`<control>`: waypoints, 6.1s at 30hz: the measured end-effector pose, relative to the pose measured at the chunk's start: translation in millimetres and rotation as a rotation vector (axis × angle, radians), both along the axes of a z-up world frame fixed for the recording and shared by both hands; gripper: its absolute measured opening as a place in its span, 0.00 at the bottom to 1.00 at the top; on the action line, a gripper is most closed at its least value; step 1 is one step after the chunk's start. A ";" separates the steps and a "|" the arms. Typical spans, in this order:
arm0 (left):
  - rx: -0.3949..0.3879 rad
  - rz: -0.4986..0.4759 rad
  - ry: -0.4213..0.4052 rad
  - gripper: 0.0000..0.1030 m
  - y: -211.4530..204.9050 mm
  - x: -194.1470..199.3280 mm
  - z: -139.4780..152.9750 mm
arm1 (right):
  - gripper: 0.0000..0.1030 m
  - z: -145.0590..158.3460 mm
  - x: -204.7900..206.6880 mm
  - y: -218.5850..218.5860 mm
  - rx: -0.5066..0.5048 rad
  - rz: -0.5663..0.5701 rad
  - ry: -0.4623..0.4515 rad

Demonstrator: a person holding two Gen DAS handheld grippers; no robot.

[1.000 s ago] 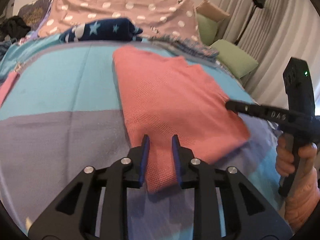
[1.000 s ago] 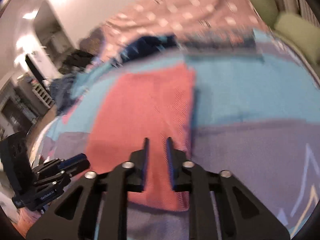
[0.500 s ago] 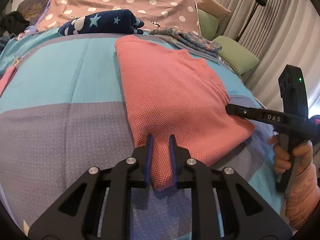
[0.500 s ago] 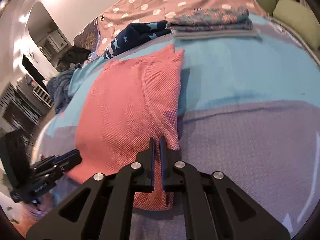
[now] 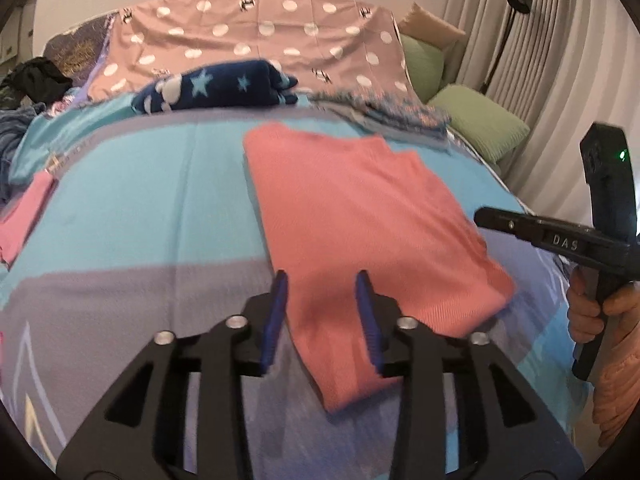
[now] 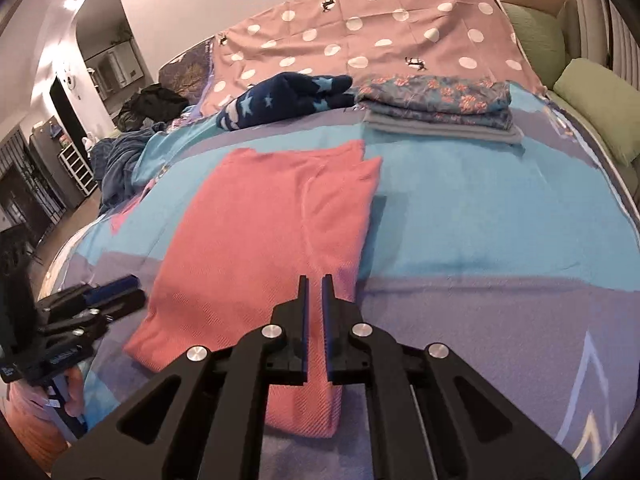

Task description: Fold small clothes

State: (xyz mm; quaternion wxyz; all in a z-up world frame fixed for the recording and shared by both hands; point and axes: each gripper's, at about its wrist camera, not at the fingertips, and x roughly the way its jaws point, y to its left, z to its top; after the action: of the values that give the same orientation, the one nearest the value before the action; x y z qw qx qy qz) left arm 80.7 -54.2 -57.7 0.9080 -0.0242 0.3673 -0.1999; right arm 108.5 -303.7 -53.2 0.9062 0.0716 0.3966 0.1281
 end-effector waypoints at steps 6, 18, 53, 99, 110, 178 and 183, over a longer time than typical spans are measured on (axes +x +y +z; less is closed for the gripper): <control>-0.093 0.022 0.075 0.34 10.9 52.5 3.5 | 0.06 5.5 27.5 -1.4 0.010 0.031 0.019; -0.068 0.012 0.130 0.09 -0.5 92.6 -30.4 | 0.04 -34.0 80.2 1.6 0.070 0.079 0.150; -0.119 -0.104 0.210 0.41 -15.3 149.9 -42.6 | 0.46 -54.0 150.6 -5.8 0.289 0.211 0.258; 0.086 -0.157 -0.450 0.23 -218.2 192.5 245.8 | 0.15 218.0 129.0 -119.4 -0.085 -0.151 -0.469; 0.206 -0.032 -0.276 0.49 -254.5 354.6 146.3 | 0.34 141.1 284.3 -137.0 -0.160 -0.239 -0.320; 0.073 0.092 -0.316 0.98 -77.4 -54.2 105.6 | 0.99 82.9 -121.4 -7.4 -0.177 -0.439 -0.346; 0.092 0.100 -0.318 0.98 -79.1 -54.4 105.7 | 0.99 82.2 -120.1 -8.1 -0.173 -0.447 -0.341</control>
State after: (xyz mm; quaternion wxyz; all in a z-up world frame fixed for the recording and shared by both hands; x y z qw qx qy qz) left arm 26.2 -133.3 48.0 0.9636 0.0310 0.2263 -0.1388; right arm -11.6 -311.8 29.0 0.9683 0.0571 0.2222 -0.0987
